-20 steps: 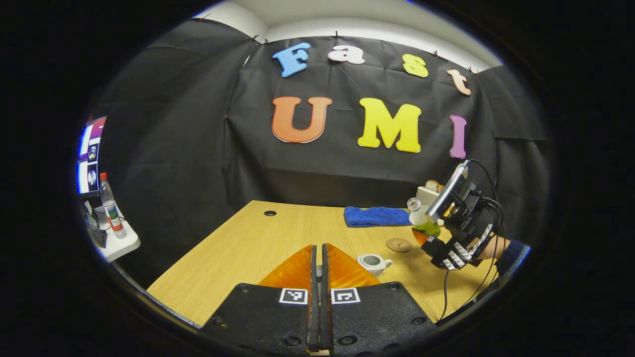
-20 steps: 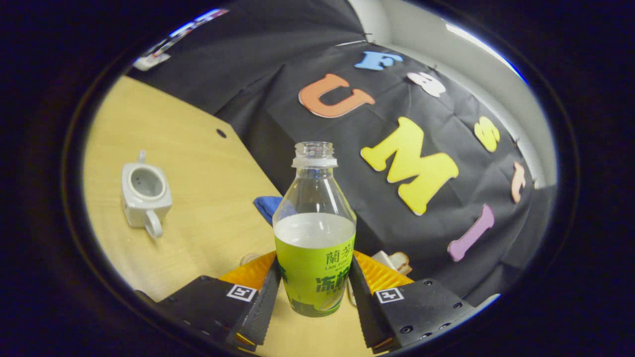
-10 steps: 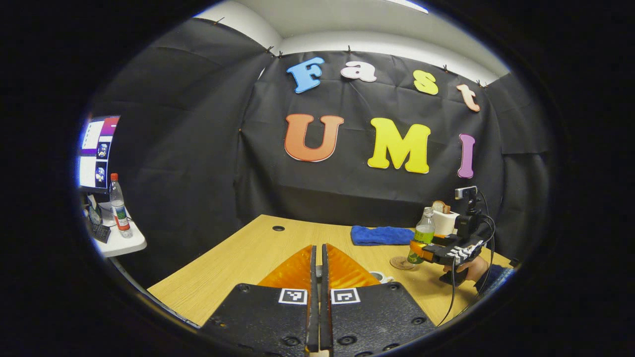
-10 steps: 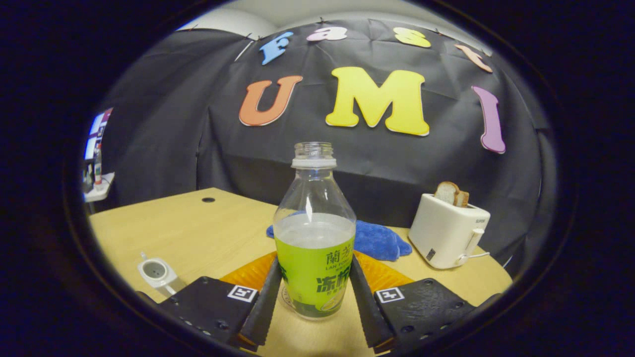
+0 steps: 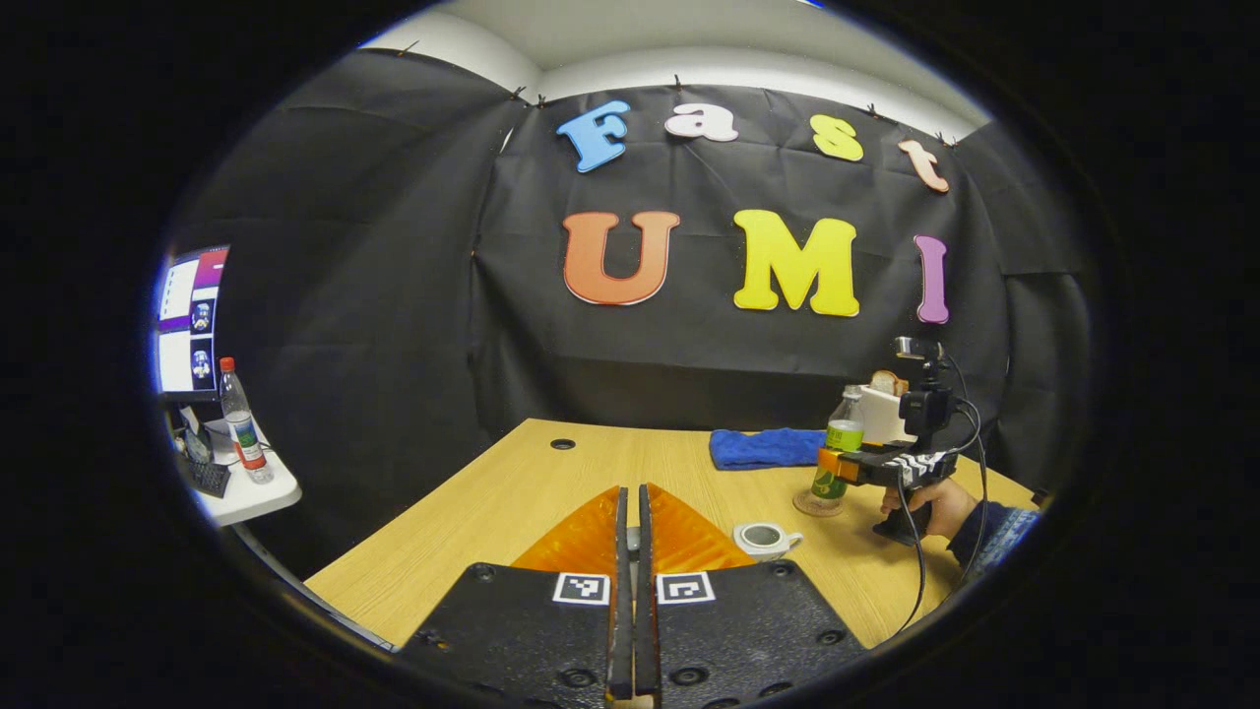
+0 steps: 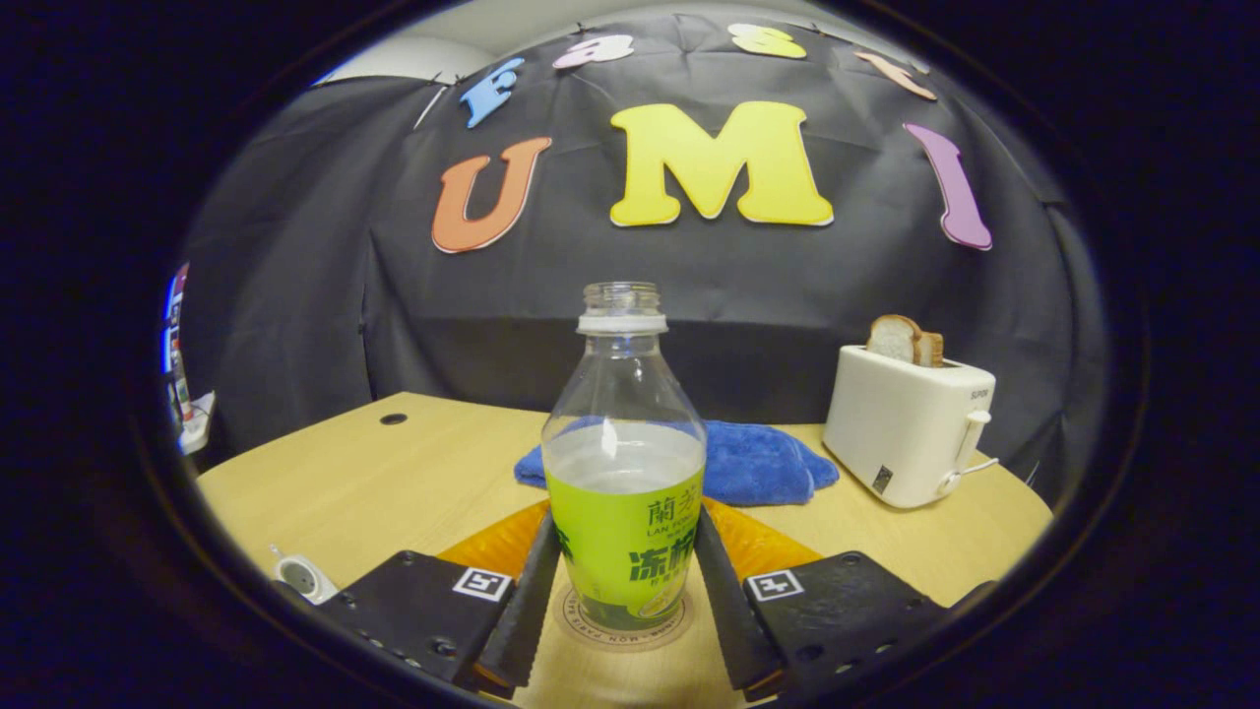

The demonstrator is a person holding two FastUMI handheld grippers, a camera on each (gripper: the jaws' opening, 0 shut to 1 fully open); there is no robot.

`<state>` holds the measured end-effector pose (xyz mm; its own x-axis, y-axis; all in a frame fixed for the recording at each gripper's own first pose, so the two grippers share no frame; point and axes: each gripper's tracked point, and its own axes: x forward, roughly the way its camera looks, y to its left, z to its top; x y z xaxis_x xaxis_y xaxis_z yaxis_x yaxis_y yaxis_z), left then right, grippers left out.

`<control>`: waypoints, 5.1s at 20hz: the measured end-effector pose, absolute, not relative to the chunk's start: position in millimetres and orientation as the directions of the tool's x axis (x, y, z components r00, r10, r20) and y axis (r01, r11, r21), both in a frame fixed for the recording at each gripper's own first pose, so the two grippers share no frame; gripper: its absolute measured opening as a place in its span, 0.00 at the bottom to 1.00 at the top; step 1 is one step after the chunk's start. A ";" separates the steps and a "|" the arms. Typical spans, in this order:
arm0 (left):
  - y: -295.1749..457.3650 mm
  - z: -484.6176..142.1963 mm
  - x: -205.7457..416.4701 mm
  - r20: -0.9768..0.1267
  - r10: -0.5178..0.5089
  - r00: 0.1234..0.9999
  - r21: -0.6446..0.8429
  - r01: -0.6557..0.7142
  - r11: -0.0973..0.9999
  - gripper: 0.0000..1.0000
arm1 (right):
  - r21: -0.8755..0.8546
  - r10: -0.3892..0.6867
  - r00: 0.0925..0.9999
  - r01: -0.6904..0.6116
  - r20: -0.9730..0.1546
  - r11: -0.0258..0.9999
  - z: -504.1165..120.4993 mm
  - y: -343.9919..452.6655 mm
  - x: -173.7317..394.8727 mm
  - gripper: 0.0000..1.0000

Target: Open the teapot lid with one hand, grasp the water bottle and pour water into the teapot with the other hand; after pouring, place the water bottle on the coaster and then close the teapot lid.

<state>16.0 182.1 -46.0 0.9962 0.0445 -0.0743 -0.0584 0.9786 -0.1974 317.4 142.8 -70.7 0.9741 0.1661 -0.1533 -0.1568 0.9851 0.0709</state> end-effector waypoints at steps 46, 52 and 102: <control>29.1 -126.6 172.8 -0.137 -0.109 0.985 -0.157 0.087 0.984 0.05 | -0.018 0.120 0.990 -0.119 0.071 0.993 -33.7 29.2 86.9 0.95; 27.6 -134.0 174.9 -0.130 -0.081 0.988 -0.108 0.067 0.992 0.06 | -0.028 0.162 0.984 -0.160 0.075 0.987 -31.3 45.5 80.3 0.95; 57.2 -4.4 51.4 0.033 -0.039 0.999 -0.211 0.045 0.976 0.98 | 0.078 0.030 0.999 -0.034 0.043 0.996 0.4 -1.6 41.4 0.96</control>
